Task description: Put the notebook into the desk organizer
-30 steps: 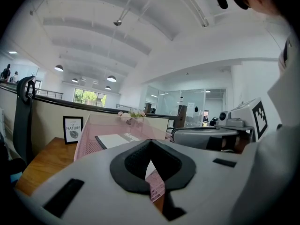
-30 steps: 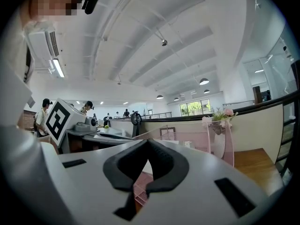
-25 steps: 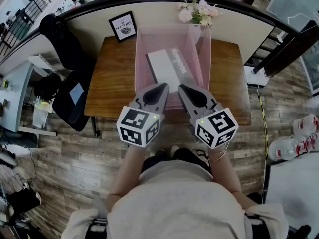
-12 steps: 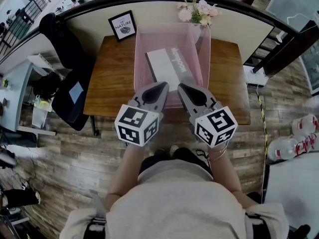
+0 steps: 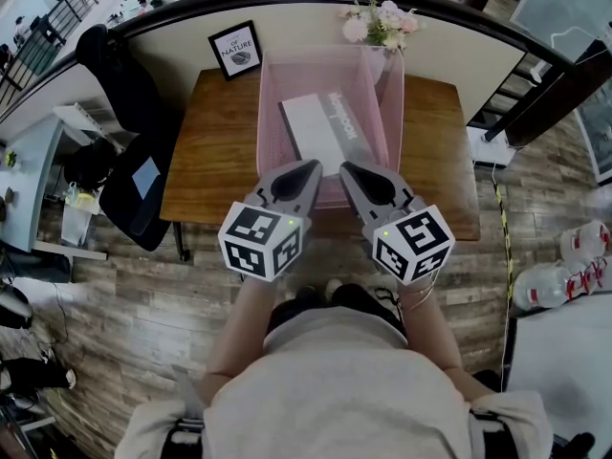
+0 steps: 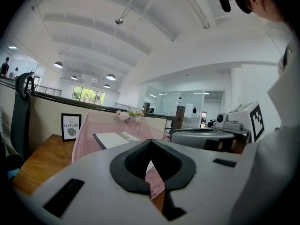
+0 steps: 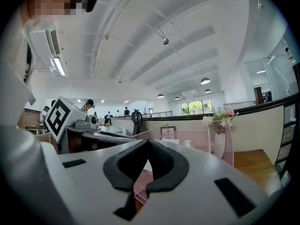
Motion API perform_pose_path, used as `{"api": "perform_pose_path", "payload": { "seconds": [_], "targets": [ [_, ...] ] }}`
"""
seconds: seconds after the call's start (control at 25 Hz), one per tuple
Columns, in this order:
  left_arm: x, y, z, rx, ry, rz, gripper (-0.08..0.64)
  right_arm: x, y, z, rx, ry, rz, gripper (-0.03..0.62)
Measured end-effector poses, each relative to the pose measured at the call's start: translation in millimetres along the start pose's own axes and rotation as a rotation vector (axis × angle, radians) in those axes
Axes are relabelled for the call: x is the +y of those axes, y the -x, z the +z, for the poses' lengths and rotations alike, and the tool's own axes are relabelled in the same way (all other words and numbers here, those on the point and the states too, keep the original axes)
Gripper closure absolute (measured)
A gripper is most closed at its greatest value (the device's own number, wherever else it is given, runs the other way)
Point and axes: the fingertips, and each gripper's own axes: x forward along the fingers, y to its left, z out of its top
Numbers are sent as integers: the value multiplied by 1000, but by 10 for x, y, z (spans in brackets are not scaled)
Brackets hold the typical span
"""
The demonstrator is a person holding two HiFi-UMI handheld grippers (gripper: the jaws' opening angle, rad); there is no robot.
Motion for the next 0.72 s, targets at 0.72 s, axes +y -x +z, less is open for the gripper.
{"api": "perform_pose_path", "payload": {
  "seconds": [0.72],
  "targets": [
    [9, 4, -93, 5, 28, 17, 546, -12, -22, -77, 24, 3, 12, 580]
  ]
}}
